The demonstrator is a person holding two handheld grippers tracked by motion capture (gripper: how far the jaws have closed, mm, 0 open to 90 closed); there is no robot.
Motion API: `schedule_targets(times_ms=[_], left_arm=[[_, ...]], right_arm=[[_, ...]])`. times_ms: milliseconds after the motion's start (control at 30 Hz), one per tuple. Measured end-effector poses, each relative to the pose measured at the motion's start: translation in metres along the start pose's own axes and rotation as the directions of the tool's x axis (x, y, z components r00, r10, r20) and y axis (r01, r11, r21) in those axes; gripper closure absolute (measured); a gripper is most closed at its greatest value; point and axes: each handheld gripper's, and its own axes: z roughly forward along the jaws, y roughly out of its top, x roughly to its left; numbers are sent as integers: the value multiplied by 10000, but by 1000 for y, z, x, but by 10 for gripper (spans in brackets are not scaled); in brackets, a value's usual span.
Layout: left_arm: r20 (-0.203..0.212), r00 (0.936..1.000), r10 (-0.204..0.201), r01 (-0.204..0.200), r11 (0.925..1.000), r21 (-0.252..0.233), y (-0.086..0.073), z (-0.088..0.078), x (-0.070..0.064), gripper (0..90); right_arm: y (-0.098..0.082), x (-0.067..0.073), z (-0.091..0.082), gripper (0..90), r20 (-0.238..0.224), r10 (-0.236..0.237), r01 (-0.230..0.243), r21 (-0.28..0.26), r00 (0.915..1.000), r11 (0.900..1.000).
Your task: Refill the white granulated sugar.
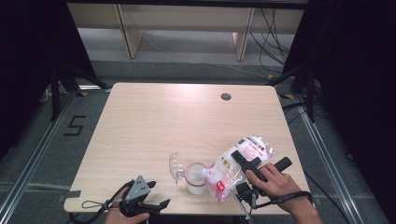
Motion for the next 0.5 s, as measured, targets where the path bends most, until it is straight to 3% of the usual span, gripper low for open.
schedule_targets(times_ms=[33, 67, 133, 167, 200, 267, 300, 400, 433, 500], left_arm=[[-2, 10000, 15, -15, 10000, 3, 0, 0, 0, 203], [-2, 10000, 15, -15, 10000, 3, 0, 0, 0, 203], [-21, 9997, -224, 224, 9997, 68, 0, 0, -1, 203], [-8, 10000, 58, -58, 10000, 71, 0, 0, 1, 203], [-7, 10000, 10, -10, 10000, 61, 0, 0, 0, 203], [-3, 10000, 6, -6, 10000, 13, 0, 0, 0, 203], [-6, 10000, 4, -4, 10000, -1, 0, 0, 0, 203], [36, 10000, -22, 22, 10000, -78, 0, 0, 0, 203], [-31, 9997, -224, 224, 9997, -5, 0, 0, -1, 203], [-19, 9997, -233, 233, 9997, 19, 0, 0, -1, 203]], right_arm=[[0, 0, 0, 571, 2, 23, -23, -24, 10000, 10000], [-1, -2, -1, 572, -23, -316, 316, 43, 9995, 9995], [0, -3, -1, 572, -30, -286, 286, 88, 9996, 9996], [-1, -5, 0, 572, 7, -589, 589, -95, 9983, 9982], [0, -4, 1, 572, 75, -358, 360, -278, 9993, 9990], [0, -3, -1, 572, -11, -355, 355, -87, 9994, 9993], [0, -4, -1, 572, -70, -706, 706, 17, 9975, 9975], [-1, -2, 0, 573, 3, -358, 358, -135, 9994, 9993], [0, -4, 0, 573, -31, -562, 562, -28, 9984, 9984], [-1, -5, -1, 573, -34, -645, 645, -14, 9979, 9979]])
